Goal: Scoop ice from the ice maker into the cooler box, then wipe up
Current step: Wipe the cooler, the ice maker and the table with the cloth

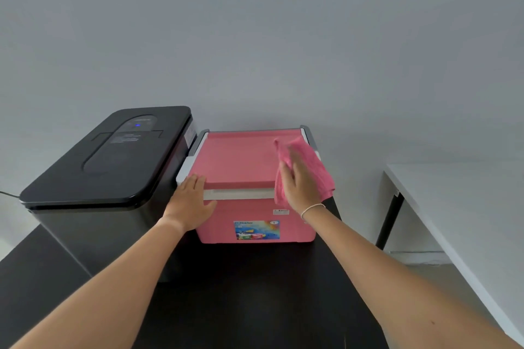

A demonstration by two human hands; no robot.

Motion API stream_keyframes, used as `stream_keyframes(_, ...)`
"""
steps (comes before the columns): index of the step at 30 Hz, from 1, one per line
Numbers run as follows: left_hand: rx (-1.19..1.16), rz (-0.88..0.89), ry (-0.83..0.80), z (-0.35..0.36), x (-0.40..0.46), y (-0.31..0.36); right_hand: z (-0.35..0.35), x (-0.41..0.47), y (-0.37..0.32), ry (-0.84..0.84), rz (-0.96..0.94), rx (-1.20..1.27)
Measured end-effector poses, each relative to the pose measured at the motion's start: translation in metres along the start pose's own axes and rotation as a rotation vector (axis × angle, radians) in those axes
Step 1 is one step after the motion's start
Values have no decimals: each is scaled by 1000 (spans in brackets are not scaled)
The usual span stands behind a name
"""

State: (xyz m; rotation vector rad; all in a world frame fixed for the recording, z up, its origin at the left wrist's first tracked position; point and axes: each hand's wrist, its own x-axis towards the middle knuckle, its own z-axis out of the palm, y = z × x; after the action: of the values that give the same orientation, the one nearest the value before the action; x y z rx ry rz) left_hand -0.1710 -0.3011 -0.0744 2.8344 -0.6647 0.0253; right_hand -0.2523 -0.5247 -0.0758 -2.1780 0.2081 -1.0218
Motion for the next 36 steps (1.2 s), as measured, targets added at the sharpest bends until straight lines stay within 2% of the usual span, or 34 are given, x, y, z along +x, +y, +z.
stream_keyframes(2, -16, 6, 62, -3, 3, 0, 9, 5, 0, -258, -152, -188)
stream_keyframes(4, -41, -10, 123, -6, 8, 2, 21, 9, 1, -556, -180, -428)
stream_keyframes(5, -50, -24, 149, -7, 12, 3, 26, 13, 2, -642, -176, -496)
stream_keyframes(10, -32, -79, 208, -12, 33, 4, 43, 36, 5, -787, -198, -576)
stream_keyframes(17, -128, 21, 63, -7, 81, -2, 54, 65, 17, -868, -122, -582)
stream_keyframes(21, -2, 61, -17, 2, 98, -4, 57, 89, 35, -839, -52, -645)
stream_keyframes(28, 65, 55, -56, 10, 101, -7, 75, 137, 74, -724, 24, -733)
stream_keyframes(36, 72, 37, -38, 11, 98, -4, 126, 172, 70, -671, 69, -720)
